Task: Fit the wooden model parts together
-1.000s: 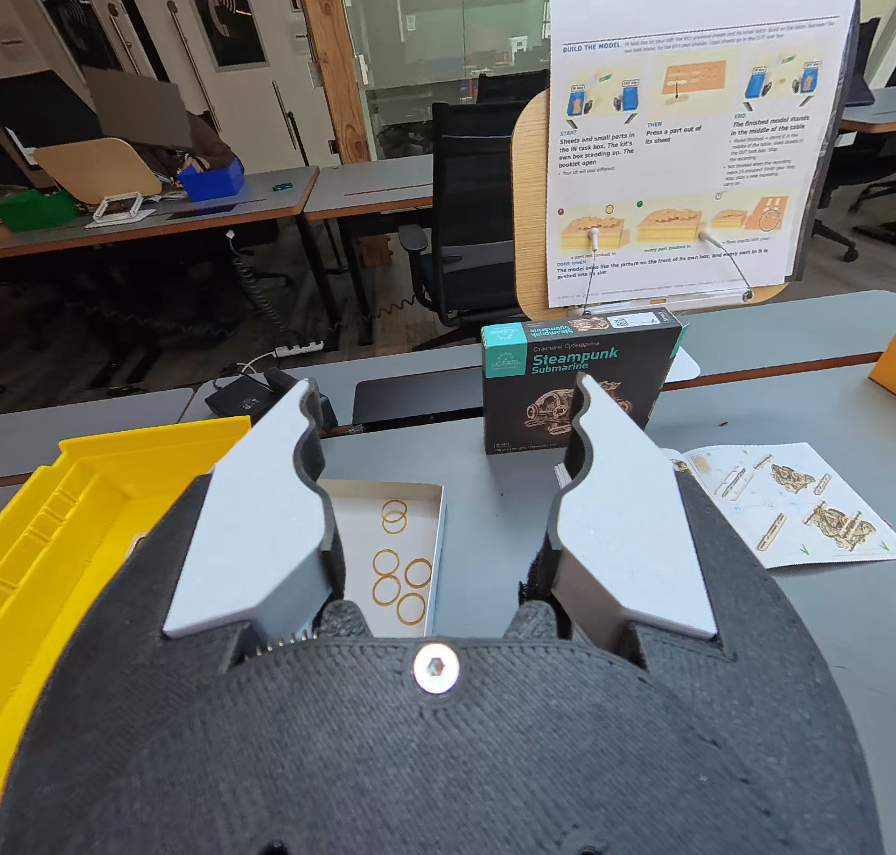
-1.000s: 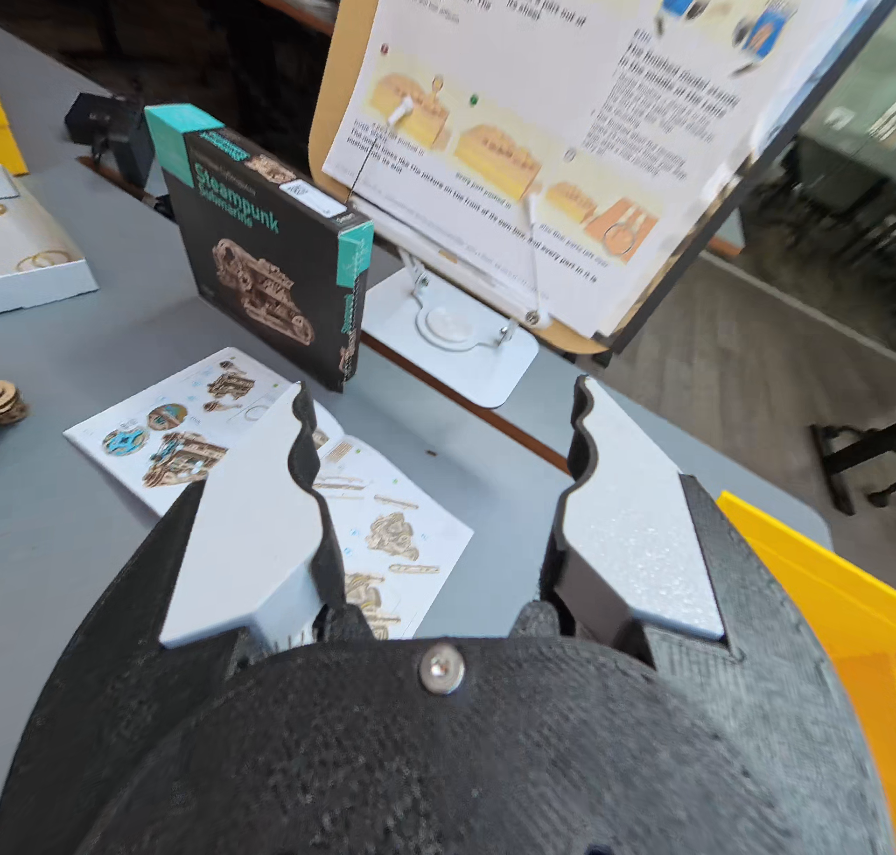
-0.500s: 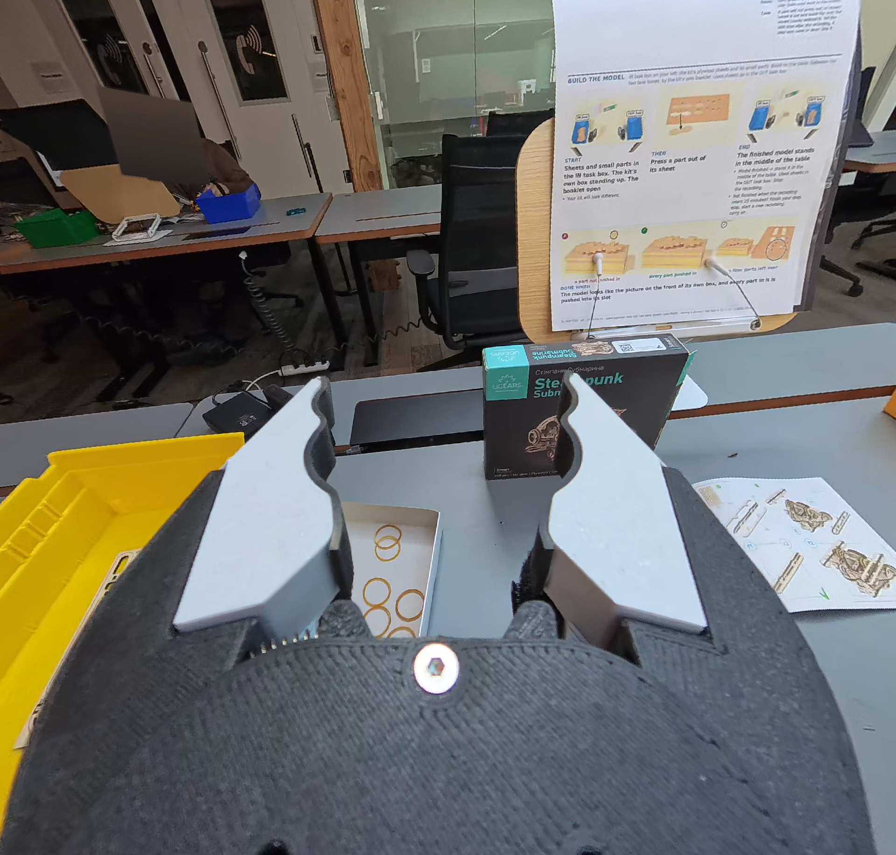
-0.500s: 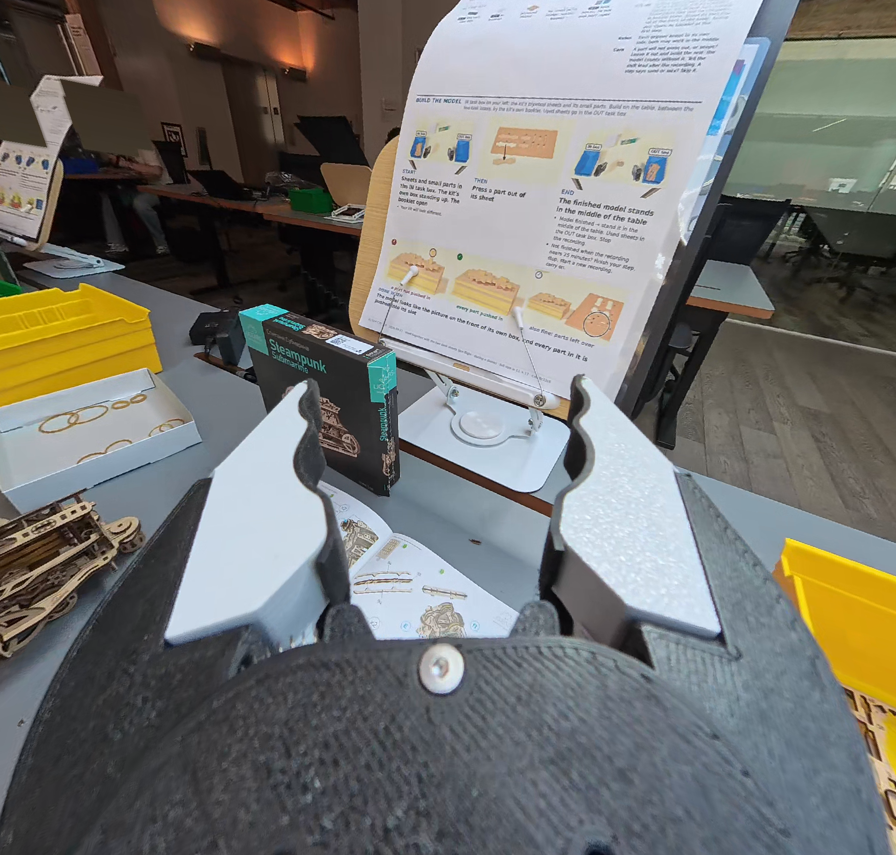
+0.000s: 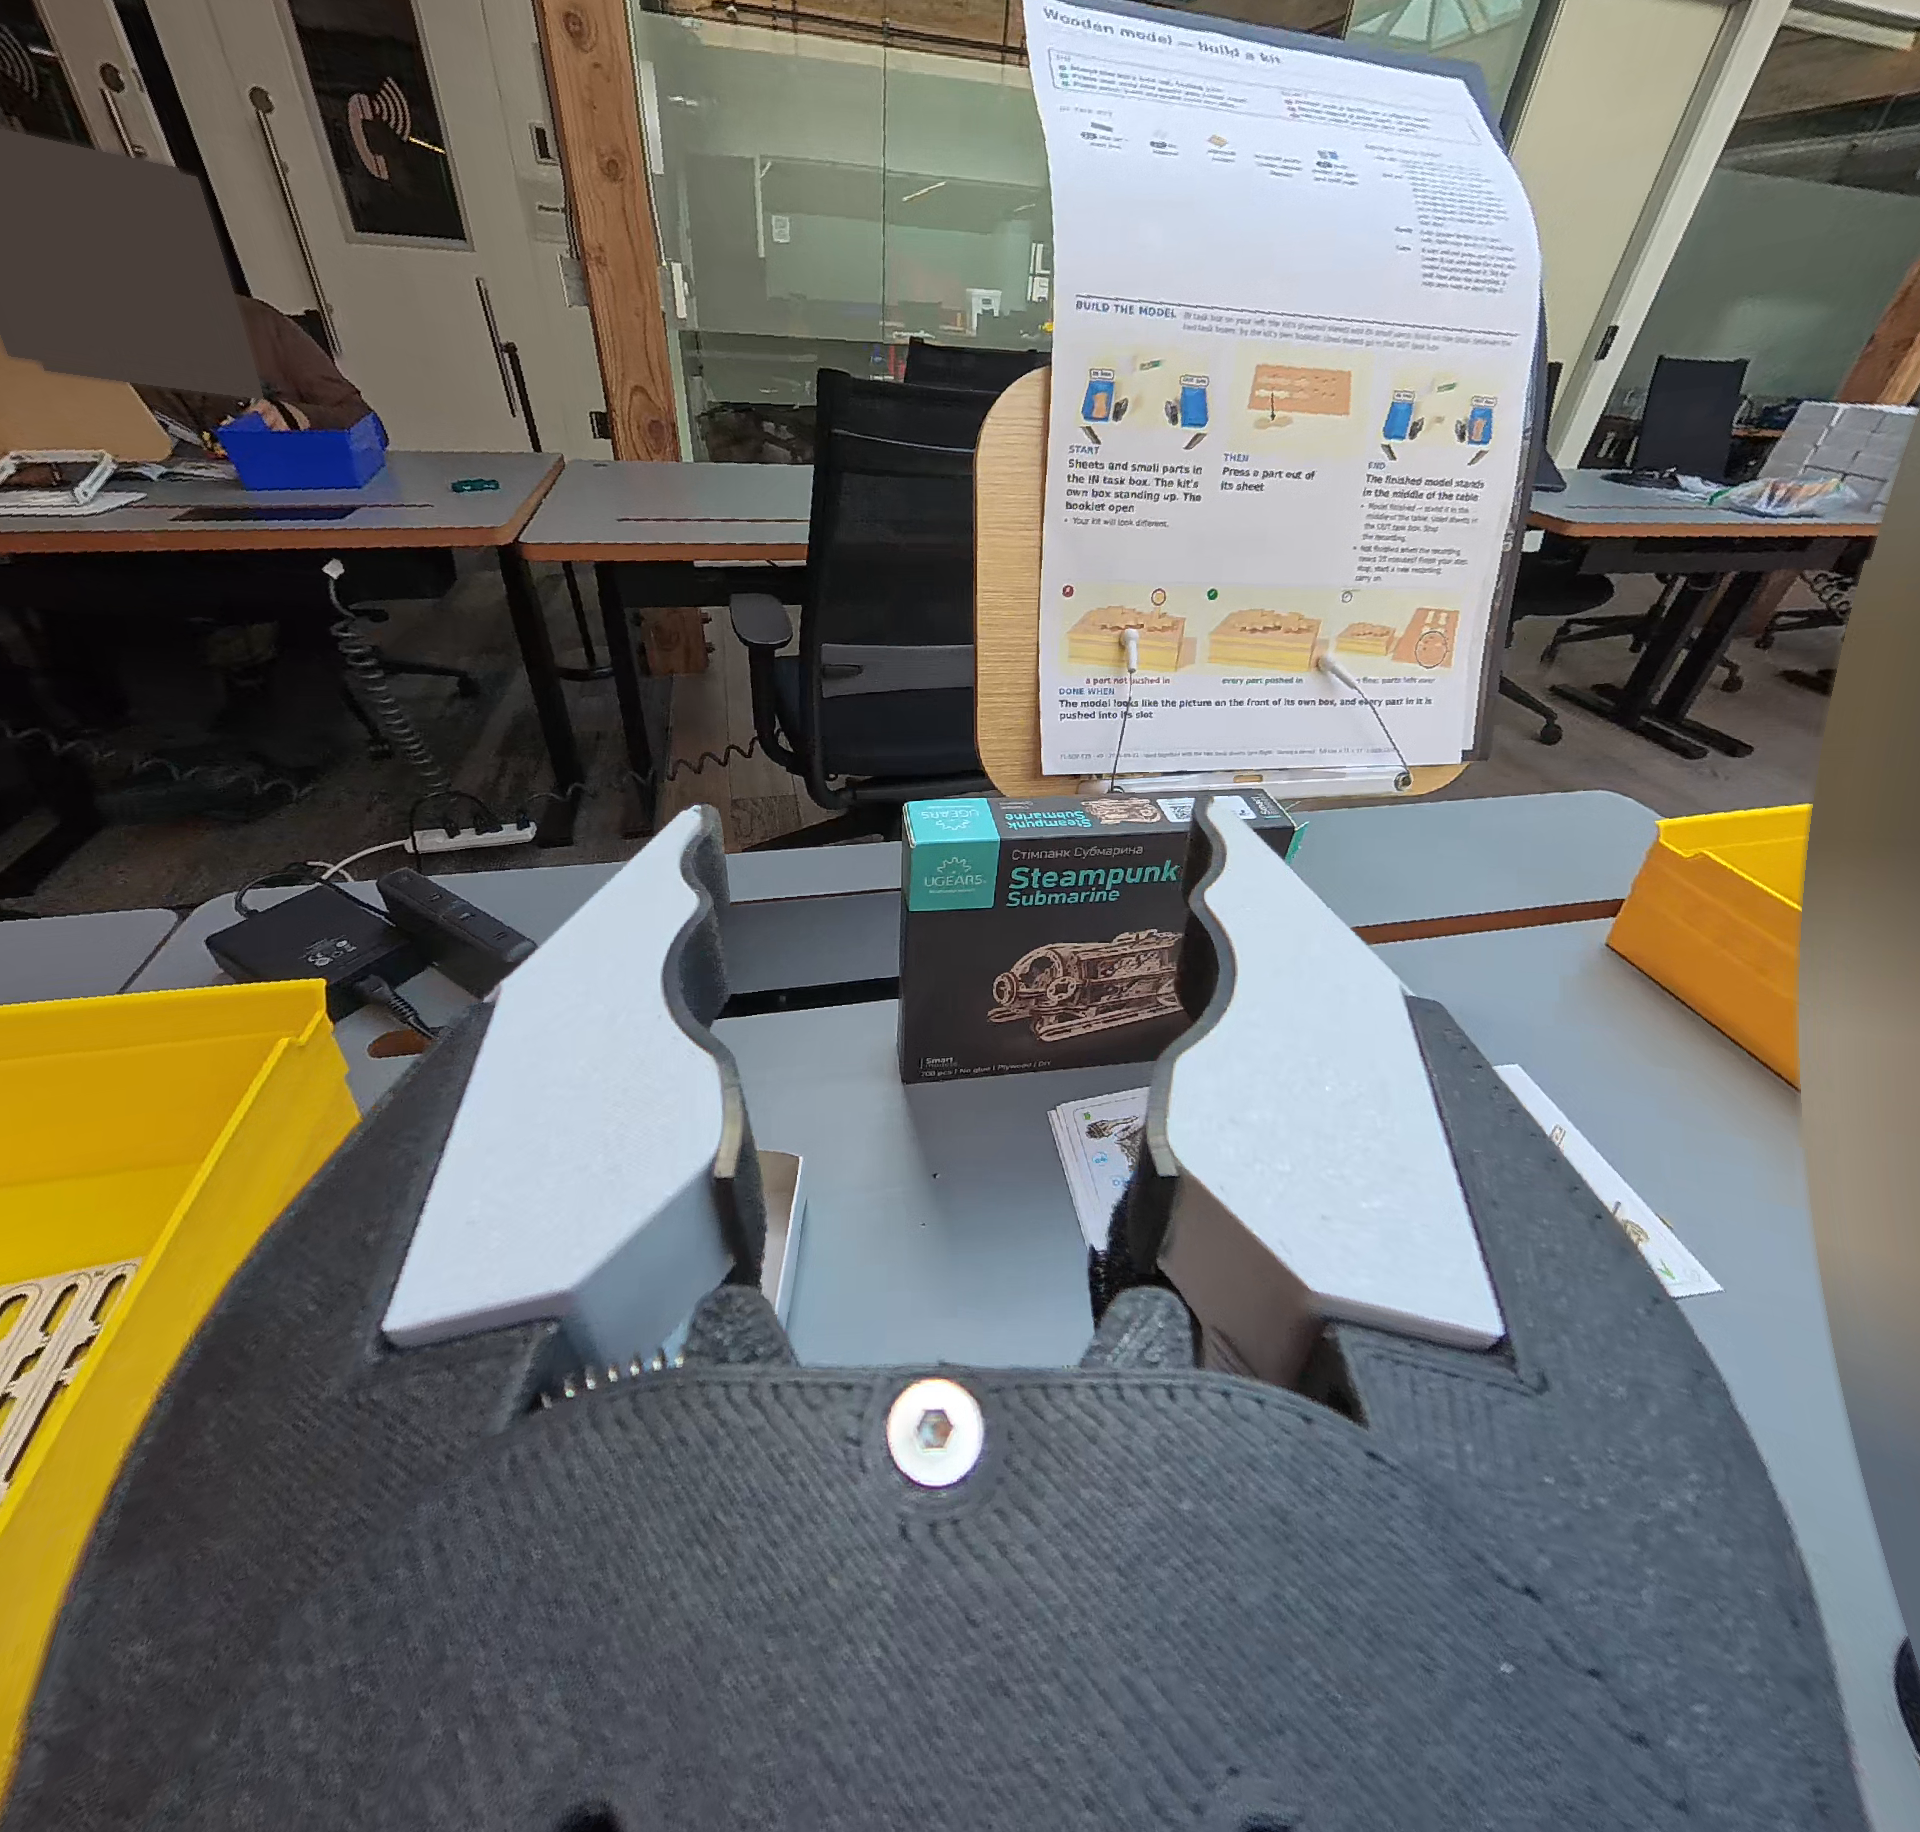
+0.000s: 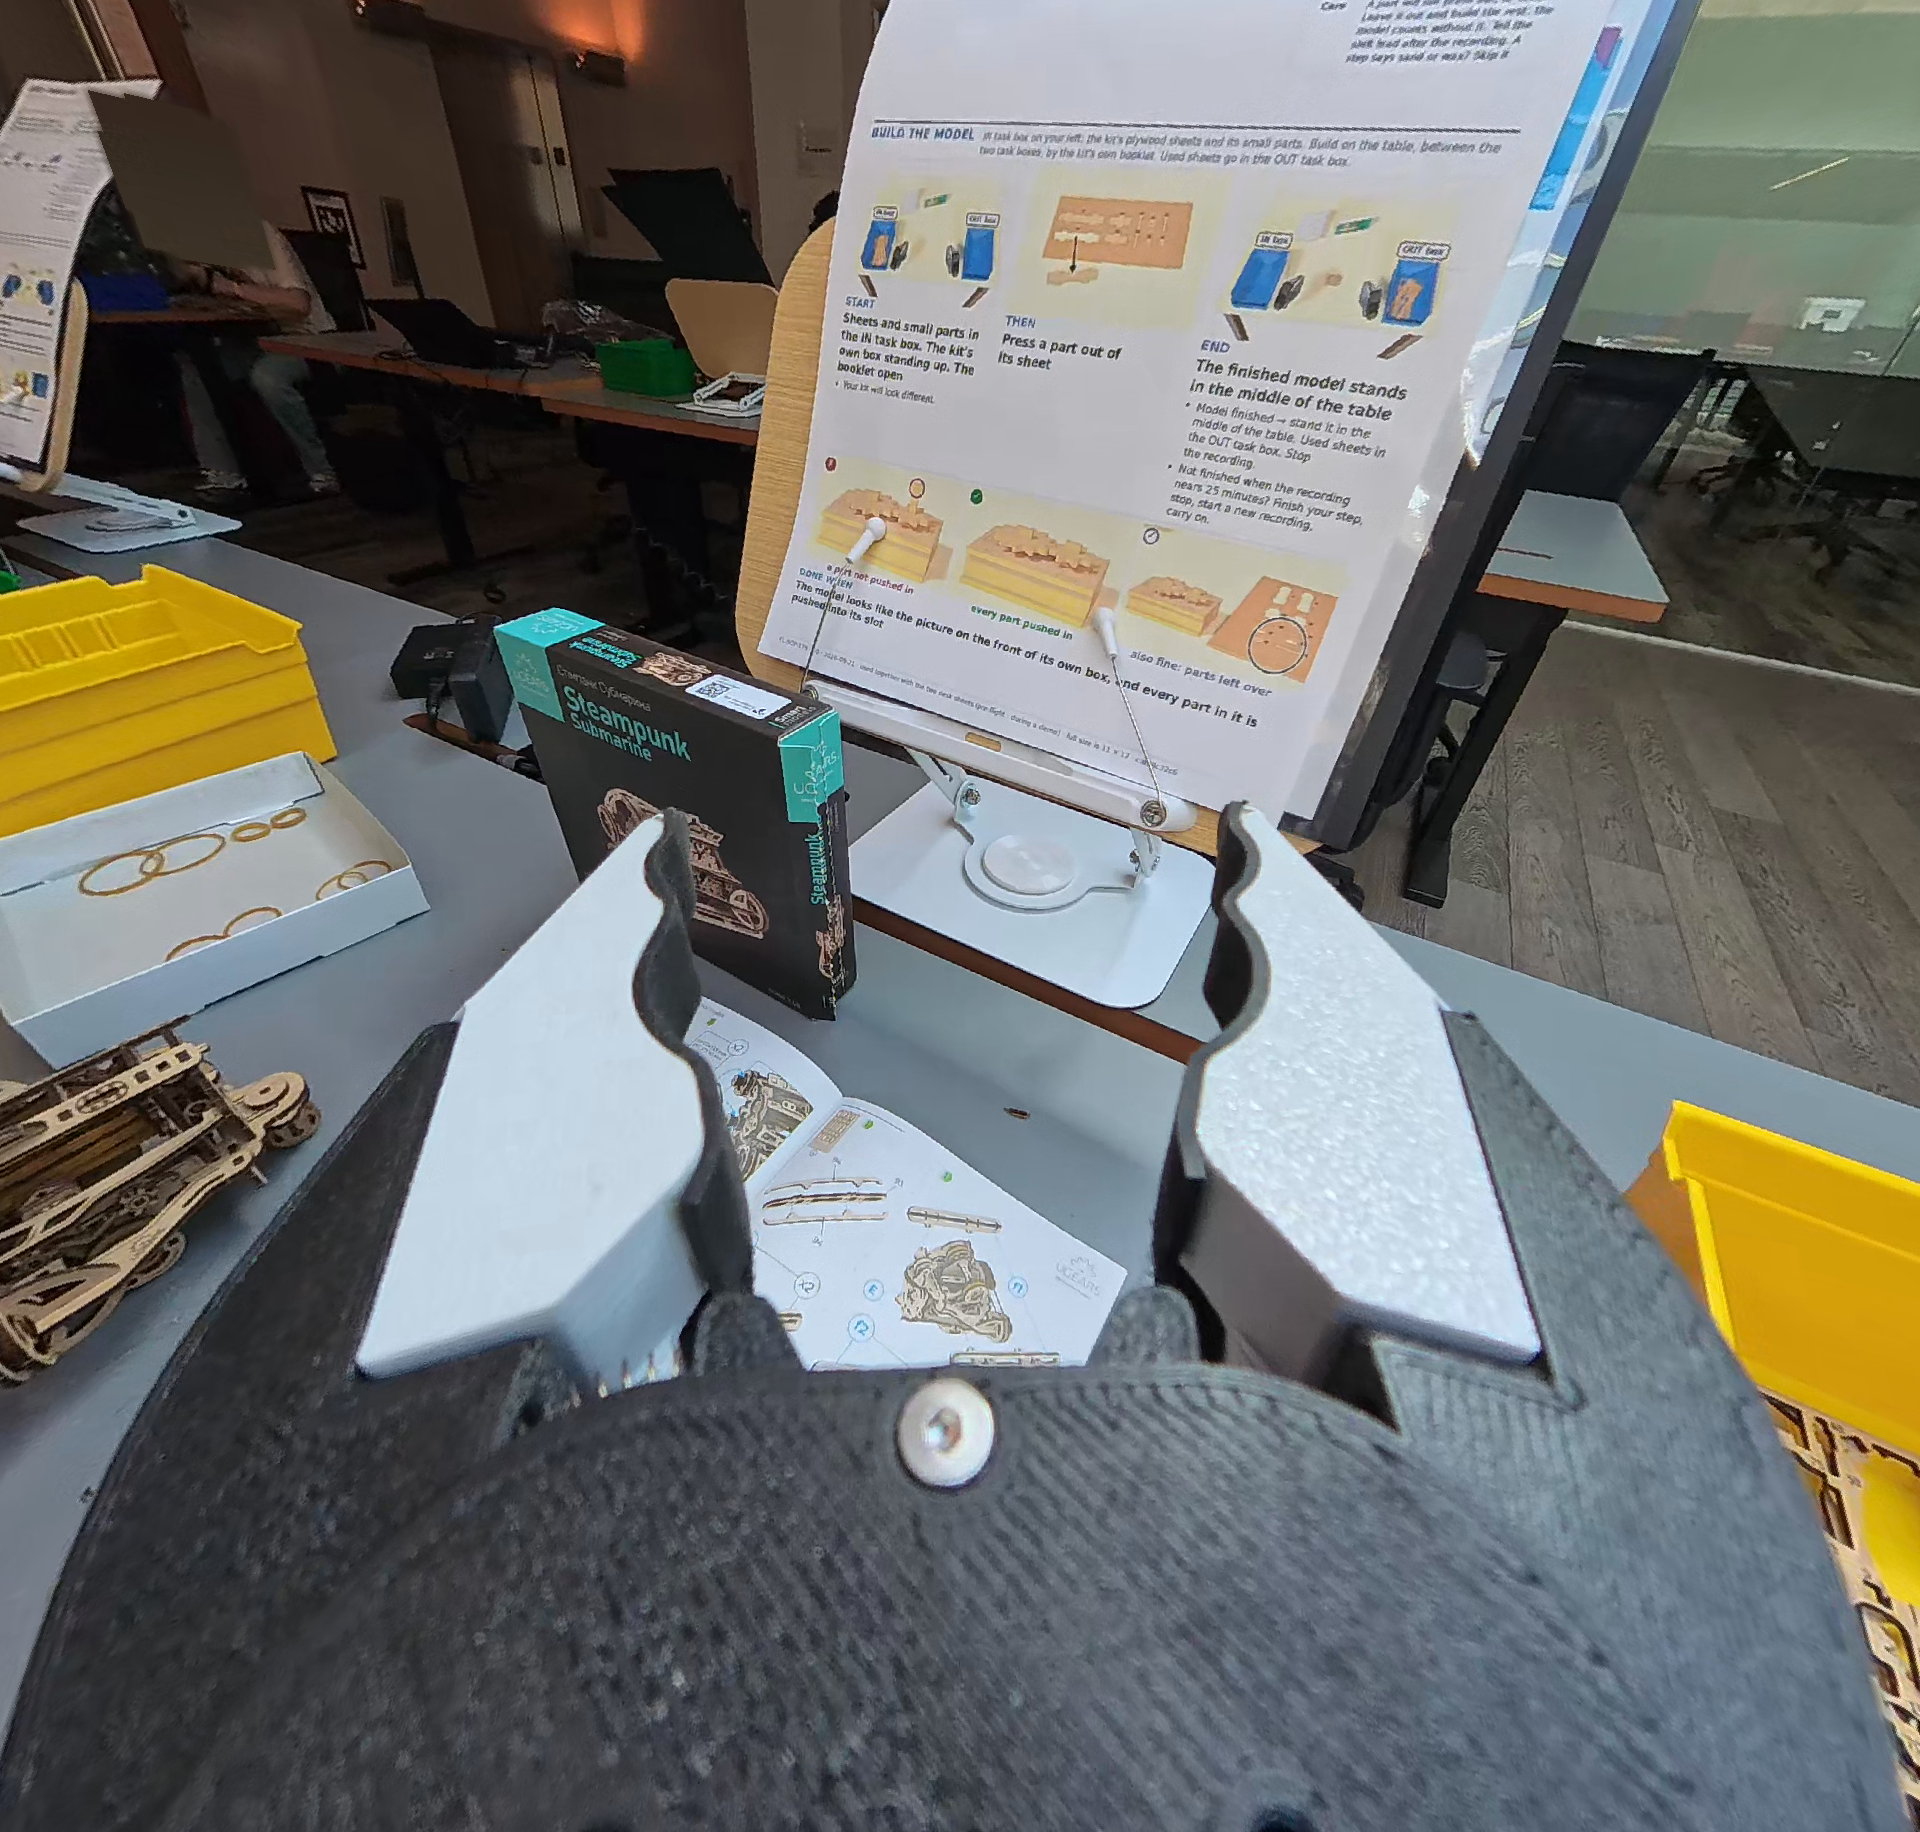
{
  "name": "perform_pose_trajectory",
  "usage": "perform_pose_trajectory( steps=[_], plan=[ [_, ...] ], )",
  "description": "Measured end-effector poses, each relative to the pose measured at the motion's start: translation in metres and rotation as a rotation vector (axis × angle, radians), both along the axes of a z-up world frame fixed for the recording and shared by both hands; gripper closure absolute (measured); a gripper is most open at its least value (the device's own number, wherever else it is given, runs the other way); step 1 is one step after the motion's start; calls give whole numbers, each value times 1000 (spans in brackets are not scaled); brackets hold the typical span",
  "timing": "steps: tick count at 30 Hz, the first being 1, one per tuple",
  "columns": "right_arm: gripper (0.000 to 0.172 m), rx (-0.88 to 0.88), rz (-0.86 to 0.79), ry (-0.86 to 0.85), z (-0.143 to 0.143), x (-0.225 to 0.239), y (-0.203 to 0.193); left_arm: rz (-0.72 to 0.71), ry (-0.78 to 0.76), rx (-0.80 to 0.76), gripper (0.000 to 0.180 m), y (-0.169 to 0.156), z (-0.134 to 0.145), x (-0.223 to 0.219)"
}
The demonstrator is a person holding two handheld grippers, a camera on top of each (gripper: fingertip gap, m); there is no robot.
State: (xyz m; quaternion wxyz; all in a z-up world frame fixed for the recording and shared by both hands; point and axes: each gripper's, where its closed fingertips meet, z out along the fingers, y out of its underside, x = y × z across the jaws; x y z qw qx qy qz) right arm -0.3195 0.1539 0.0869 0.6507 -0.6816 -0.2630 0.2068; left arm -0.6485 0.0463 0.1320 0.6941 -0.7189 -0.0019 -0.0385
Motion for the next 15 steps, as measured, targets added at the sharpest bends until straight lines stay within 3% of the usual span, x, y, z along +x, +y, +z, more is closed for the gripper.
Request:
perform_pose_trajectory(
  steps=[15],
  plan=[
    [75,0,-7,-66,-6,-1,0,-28,-4,-17,95,3,-4,5]
  ],
)
